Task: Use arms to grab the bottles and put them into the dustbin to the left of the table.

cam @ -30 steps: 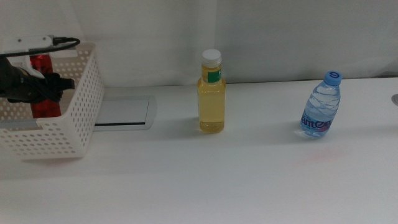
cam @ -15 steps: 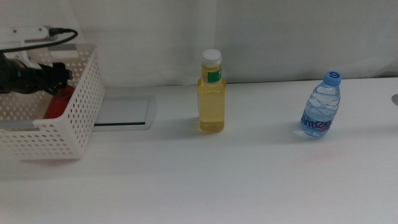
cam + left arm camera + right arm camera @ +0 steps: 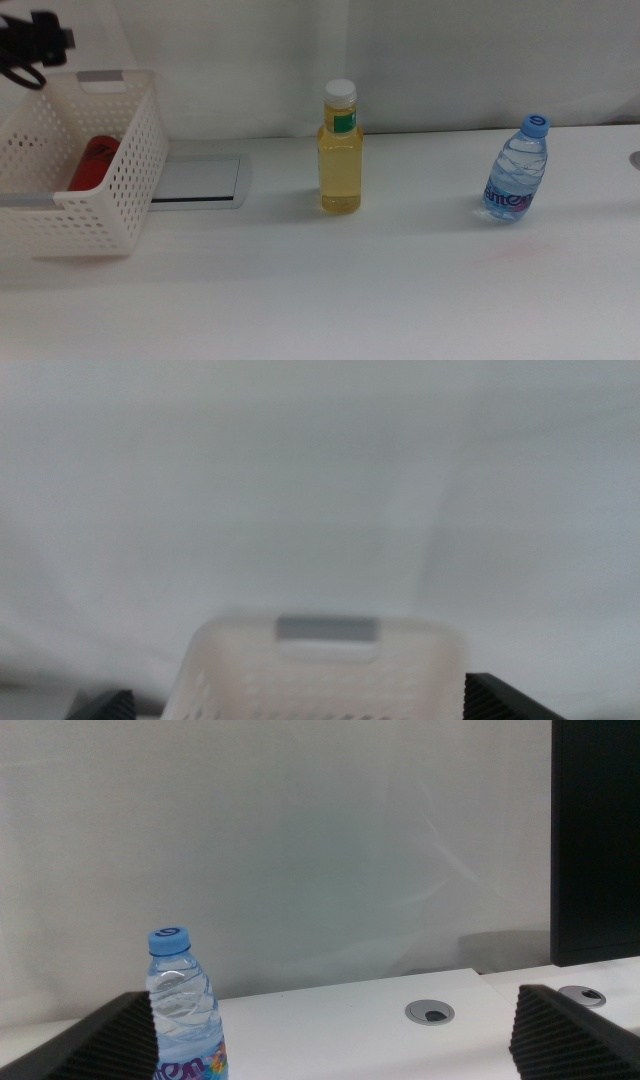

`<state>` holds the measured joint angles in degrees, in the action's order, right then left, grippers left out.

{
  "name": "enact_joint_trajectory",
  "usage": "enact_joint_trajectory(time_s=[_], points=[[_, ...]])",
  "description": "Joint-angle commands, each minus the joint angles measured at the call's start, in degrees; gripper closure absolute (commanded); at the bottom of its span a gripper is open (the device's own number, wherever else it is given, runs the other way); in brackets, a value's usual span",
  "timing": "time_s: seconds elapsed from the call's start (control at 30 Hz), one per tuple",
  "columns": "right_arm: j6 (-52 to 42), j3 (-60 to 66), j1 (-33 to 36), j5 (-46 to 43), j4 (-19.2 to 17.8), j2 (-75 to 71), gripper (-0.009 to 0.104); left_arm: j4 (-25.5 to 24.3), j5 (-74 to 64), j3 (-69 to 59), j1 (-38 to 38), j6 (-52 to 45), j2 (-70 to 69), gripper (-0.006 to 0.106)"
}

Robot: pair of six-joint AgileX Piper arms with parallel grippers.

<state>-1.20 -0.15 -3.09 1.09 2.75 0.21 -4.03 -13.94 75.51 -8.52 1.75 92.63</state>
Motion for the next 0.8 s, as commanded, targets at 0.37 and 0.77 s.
enact_joint_trajectory(time_s=[0.37, 0.77], points=[[-0.27, 2.29, -0.29, -0.06, -0.21, -2.0, 0.001, 0.4, 7.72, -14.15, 16.82, -2.62, -19.72, 0.018], [-0.27, 2.29, -0.29, -0.06, -0.21, -2.0, 0.001, 0.4, 31.24, -44.45, 31.32, -0.64, -31.77, 0.021]])
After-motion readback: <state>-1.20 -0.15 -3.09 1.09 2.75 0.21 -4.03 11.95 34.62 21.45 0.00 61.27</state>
